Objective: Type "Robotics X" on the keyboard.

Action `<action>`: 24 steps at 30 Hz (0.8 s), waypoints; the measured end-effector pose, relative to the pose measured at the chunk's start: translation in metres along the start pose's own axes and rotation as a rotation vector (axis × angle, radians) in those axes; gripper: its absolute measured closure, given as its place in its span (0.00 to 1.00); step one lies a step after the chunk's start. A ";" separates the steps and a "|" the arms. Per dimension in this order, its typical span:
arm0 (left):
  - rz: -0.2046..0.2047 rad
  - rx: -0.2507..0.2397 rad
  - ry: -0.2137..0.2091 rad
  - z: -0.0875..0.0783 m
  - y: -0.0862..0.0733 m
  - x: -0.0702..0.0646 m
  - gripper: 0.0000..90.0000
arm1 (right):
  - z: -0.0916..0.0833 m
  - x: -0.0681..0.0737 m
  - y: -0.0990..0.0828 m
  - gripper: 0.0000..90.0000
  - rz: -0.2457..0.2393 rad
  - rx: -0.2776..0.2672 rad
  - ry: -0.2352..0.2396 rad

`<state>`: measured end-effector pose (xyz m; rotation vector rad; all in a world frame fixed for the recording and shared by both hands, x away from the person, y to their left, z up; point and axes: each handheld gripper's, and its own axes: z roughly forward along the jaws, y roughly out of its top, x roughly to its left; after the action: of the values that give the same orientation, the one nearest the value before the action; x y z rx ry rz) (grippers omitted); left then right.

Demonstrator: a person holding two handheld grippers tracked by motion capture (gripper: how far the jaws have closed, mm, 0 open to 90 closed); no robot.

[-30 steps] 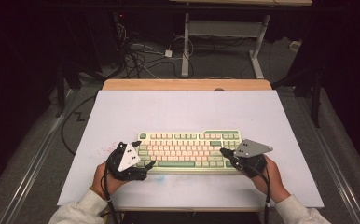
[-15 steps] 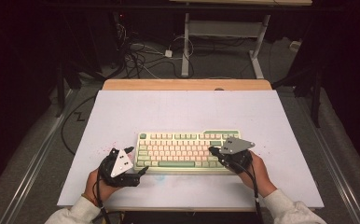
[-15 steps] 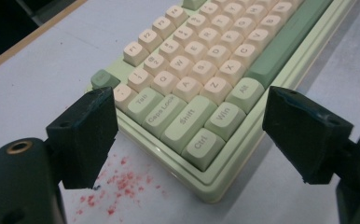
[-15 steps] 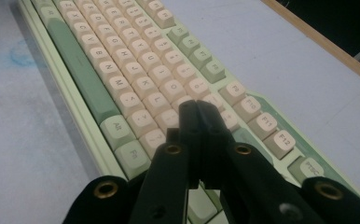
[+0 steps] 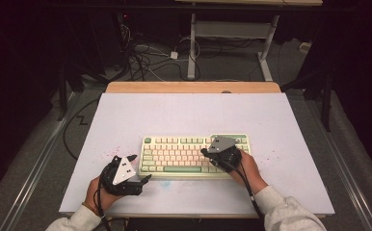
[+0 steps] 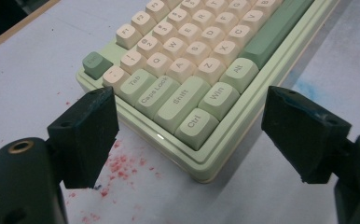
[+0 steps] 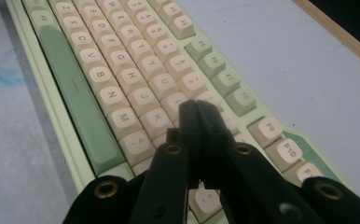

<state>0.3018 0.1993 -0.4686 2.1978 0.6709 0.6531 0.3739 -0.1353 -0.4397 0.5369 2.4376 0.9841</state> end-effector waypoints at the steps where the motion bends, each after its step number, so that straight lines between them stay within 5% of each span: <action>1: 0.002 0.001 0.001 0.000 0.000 0.000 0.20 | 0.002 0.000 0.001 1.00 -0.001 0.000 0.002; 14: 0.003 0.000 -0.005 0.001 0.000 0.000 0.20 | 0.027 -0.004 0.009 1.00 -0.012 0.075 0.003; 24: 0.007 0.006 -0.007 0.002 0.000 -0.001 0.20 | 0.026 -0.003 0.010 1.00 -0.016 0.088 0.003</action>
<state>0.3024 0.1978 -0.4697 2.2081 0.6626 0.6474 0.3924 -0.1164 -0.4485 0.5448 2.4933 0.8753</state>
